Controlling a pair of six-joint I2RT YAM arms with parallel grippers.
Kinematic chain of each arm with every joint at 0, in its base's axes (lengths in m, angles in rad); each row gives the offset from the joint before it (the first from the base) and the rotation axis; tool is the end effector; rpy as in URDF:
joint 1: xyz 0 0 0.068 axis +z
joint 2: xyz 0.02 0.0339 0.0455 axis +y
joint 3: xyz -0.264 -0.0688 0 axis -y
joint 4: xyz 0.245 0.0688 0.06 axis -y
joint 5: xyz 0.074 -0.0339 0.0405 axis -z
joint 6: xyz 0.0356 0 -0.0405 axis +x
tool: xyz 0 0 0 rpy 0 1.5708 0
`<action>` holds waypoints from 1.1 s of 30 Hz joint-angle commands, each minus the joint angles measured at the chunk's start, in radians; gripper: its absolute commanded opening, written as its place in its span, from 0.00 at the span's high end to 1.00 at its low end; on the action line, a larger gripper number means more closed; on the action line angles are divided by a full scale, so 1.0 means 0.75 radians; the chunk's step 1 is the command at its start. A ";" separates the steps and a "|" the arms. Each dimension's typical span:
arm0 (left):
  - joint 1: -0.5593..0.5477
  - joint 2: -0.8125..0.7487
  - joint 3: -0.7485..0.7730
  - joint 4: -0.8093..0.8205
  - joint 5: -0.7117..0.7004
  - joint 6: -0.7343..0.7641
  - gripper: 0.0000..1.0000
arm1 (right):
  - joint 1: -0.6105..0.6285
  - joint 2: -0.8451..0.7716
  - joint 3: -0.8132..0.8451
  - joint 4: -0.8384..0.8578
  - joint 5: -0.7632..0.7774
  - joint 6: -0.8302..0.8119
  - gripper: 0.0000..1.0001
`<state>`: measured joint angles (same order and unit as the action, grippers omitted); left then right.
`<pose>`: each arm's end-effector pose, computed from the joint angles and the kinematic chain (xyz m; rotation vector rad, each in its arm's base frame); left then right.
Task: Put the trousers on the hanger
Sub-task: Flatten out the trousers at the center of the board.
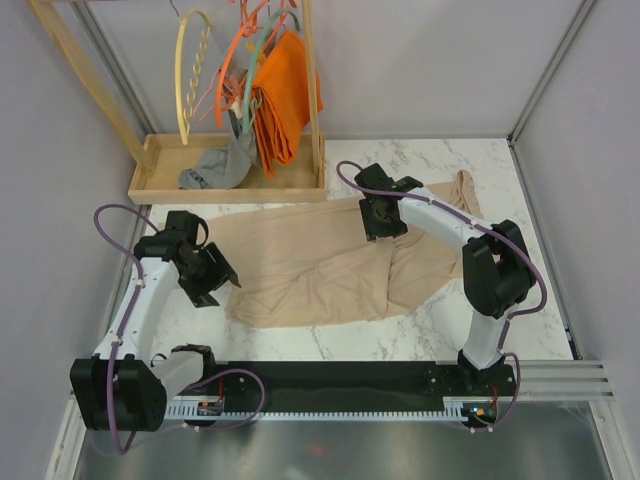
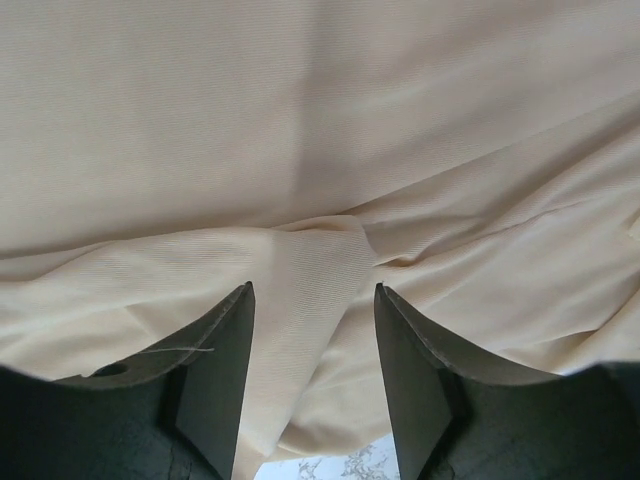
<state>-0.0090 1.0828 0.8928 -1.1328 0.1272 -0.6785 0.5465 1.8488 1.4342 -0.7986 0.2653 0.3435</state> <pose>0.1749 -0.0061 0.2534 -0.9426 2.7808 -0.2994 0.3285 0.1889 0.2221 -0.2092 2.6974 -0.1153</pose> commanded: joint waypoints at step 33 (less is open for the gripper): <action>-0.289 0.665 -0.031 0.392 -0.127 0.046 0.98 | 0.024 -0.195 -0.010 -0.050 -0.119 -0.016 0.42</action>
<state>-0.2214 1.5795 0.8680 -0.8574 0.0742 -0.6563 0.5632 1.7454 1.4269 -0.8318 0.1699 0.3290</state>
